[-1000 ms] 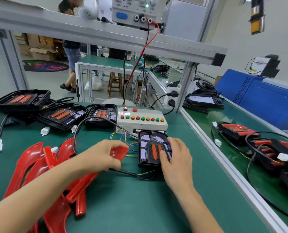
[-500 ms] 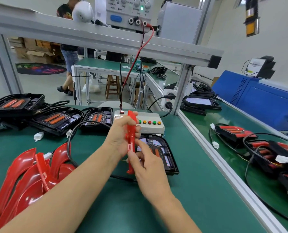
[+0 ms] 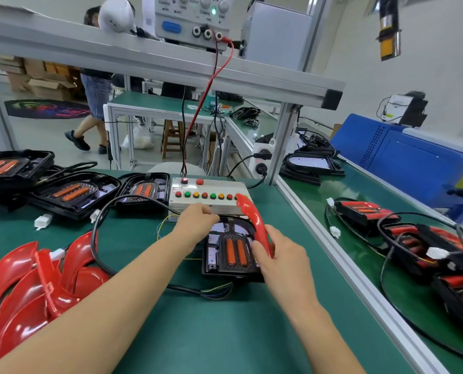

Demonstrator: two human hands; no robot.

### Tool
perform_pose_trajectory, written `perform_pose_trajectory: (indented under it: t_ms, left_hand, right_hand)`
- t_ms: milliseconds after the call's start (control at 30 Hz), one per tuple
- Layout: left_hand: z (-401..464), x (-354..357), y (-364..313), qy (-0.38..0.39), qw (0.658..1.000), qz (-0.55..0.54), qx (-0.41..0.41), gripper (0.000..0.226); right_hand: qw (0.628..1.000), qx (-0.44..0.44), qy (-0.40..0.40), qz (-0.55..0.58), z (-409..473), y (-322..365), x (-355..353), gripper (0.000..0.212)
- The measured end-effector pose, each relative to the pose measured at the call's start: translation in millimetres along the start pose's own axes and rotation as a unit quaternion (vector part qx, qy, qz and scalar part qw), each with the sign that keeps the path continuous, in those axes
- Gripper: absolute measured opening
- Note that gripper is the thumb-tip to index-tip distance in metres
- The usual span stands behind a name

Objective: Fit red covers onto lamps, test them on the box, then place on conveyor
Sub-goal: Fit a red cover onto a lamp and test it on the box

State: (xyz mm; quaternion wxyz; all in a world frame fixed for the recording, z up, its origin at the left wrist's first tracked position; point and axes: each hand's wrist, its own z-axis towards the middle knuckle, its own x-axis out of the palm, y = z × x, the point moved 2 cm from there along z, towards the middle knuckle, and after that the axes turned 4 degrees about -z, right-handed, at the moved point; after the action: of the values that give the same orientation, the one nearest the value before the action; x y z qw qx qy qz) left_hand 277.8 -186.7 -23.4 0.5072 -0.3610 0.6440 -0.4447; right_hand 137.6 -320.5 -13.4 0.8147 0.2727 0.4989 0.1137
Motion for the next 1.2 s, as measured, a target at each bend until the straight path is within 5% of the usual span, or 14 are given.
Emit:
perform_pose_trajectory:
  t_ms: [200,500,667,800,867,1033,1133,1200]
  left_hand:
    - [6.0,5.7,-1.9,0.028,0.993,-0.071,-0.093,0.023]
    - [-7.0,3.6,-0.4,0.029,0.971,-0.193,-0.138,0.051]
    - [-17.5,-1.6,-5.8,0.126,0.929,-0.308,-0.164,0.003]
    - [-14.9,-5.2,-7.6,0.154,0.933,-0.287,-0.152,0.066]
    - [-12.6,-5.9,-6.2,0.152,0.937,-0.278,-0.148,0.076]
    - [-9.5,-10.0,-6.2,0.164,0.945,-0.248,-0.138,0.043]
    - [-8.0,-12.3,-7.0,0.159,0.948,-0.244,-0.128,0.030]
    - [-9.3,-12.9,-7.8,0.175,0.945,-0.247,-0.121,0.029]
  right_hand:
    - [0.995,0.024,0.036,-0.093,-6.6,-8.1,1.8,0.018]
    - [0.997,-0.022,0.002,-0.080,-23.9,-10.6,-0.5,0.032]
    - [0.997,-0.046,-0.008,-0.059,-29.5,-10.1,2.5,0.038]
    - [0.997,-0.060,-0.029,-0.049,-30.6,-9.2,4.5,0.047]
    - [0.997,-0.062,-0.026,-0.044,-30.7,-8.1,4.9,0.050]
    - [0.994,-0.065,-0.041,-0.074,-31.6,-7.9,4.5,0.042]
    - [0.996,0.022,-0.002,0.088,-25.7,-14.8,4.2,0.042]
    - [0.943,0.130,0.120,0.281,-21.8,-16.7,6.4,0.051]
